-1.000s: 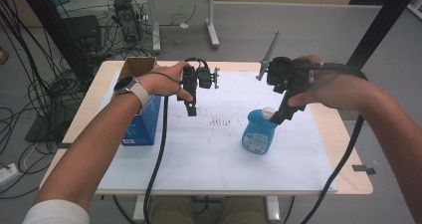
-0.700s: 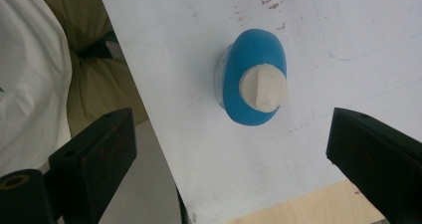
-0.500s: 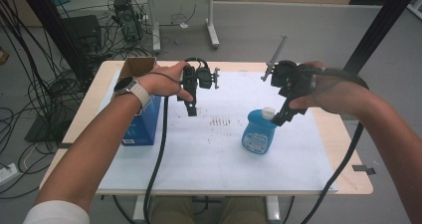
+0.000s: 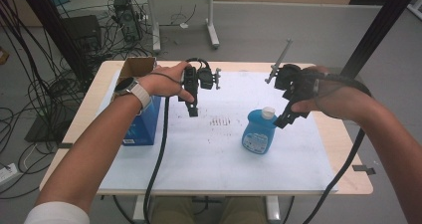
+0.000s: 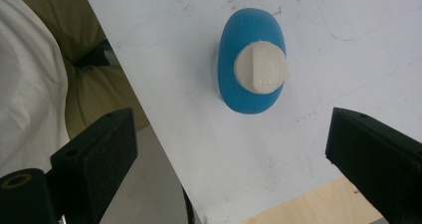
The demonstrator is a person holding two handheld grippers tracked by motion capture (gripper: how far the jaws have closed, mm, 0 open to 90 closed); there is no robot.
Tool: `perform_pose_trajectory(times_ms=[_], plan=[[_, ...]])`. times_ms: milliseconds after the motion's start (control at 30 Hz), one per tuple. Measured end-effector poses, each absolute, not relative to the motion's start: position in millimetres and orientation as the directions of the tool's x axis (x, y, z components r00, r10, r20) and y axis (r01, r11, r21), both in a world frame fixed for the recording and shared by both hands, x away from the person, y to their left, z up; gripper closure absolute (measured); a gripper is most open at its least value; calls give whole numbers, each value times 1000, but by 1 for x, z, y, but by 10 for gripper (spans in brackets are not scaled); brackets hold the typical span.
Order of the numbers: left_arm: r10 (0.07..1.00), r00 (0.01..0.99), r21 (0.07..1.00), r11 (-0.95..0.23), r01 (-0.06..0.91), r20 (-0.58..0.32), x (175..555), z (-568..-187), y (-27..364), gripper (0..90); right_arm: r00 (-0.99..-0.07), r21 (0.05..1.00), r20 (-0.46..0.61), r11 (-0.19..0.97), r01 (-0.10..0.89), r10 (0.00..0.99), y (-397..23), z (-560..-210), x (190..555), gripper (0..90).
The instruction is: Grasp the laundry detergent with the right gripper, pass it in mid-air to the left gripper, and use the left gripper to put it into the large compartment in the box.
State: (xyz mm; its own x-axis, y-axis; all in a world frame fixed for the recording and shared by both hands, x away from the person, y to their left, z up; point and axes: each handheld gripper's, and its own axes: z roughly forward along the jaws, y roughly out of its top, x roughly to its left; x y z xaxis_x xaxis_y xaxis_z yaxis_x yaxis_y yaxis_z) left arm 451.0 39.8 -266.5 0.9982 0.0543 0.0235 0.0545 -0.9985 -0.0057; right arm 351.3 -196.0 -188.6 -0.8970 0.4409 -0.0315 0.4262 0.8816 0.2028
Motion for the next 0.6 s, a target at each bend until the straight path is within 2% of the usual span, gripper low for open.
perform_pose_trajectory(times_ms=[600], plan=[[51,998,-3,-999,51,24,450,-267,38,104,-850,176,14,835,521,527,-200,-195,354,65]])
